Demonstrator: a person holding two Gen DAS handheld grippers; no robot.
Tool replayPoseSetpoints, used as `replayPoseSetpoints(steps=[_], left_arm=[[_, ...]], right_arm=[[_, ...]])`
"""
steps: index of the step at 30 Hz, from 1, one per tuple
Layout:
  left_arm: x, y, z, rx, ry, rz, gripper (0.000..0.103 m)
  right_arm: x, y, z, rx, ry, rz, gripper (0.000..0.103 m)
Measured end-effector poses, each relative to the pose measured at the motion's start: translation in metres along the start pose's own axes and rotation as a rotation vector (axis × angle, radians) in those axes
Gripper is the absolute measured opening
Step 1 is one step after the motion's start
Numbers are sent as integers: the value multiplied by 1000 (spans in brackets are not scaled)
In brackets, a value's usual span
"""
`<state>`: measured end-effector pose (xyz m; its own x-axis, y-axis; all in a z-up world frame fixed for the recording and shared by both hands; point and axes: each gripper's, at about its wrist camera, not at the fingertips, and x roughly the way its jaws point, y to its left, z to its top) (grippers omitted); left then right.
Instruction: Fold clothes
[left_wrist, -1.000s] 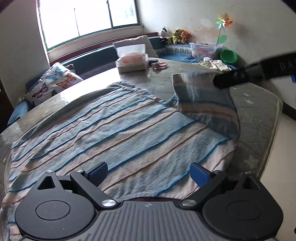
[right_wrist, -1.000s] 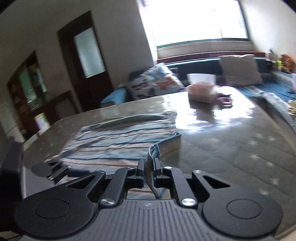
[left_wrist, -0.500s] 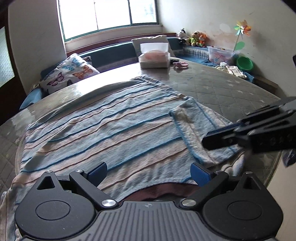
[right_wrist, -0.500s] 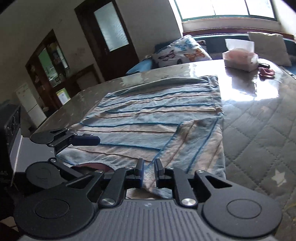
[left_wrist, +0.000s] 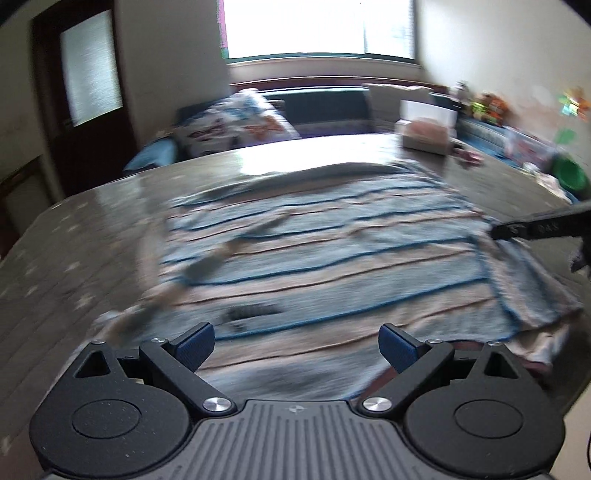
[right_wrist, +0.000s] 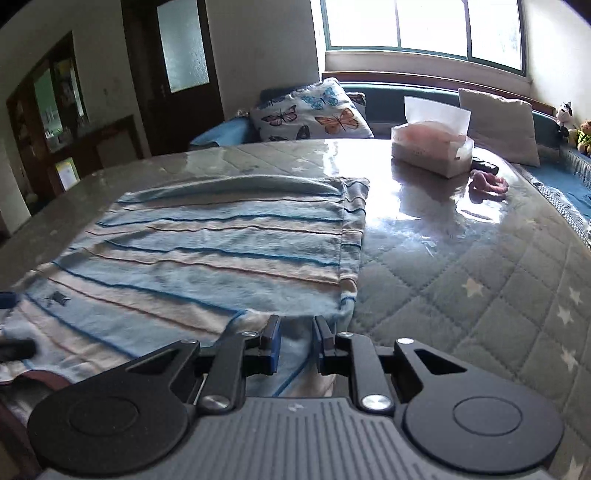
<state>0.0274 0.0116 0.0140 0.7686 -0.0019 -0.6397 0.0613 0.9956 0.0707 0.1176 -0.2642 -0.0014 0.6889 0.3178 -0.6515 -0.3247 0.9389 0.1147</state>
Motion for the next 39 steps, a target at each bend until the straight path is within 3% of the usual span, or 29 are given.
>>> replayPoseSetpoints(steps=[9, 15, 19, 31, 39], left_arm=[[-28, 82, -26, -186, 19, 210, 88], [-32, 125, -45, -307, 69, 292, 77], [-32, 141, -56, -370, 95, 279, 68], [-39, 152, -67, -366, 61, 225, 52], [-47, 161, -68, -396, 22, 204, 52]], right_arm=[[-2, 13, -4, -36, 3, -2, 22], [-14, 34, -15, -96, 15, -7, 23], [-23, 60, -11, -153, 7, 55, 37], [-4, 180, -19, -382, 77, 323, 40], [-11, 230, -39, -529, 120, 395, 41]])
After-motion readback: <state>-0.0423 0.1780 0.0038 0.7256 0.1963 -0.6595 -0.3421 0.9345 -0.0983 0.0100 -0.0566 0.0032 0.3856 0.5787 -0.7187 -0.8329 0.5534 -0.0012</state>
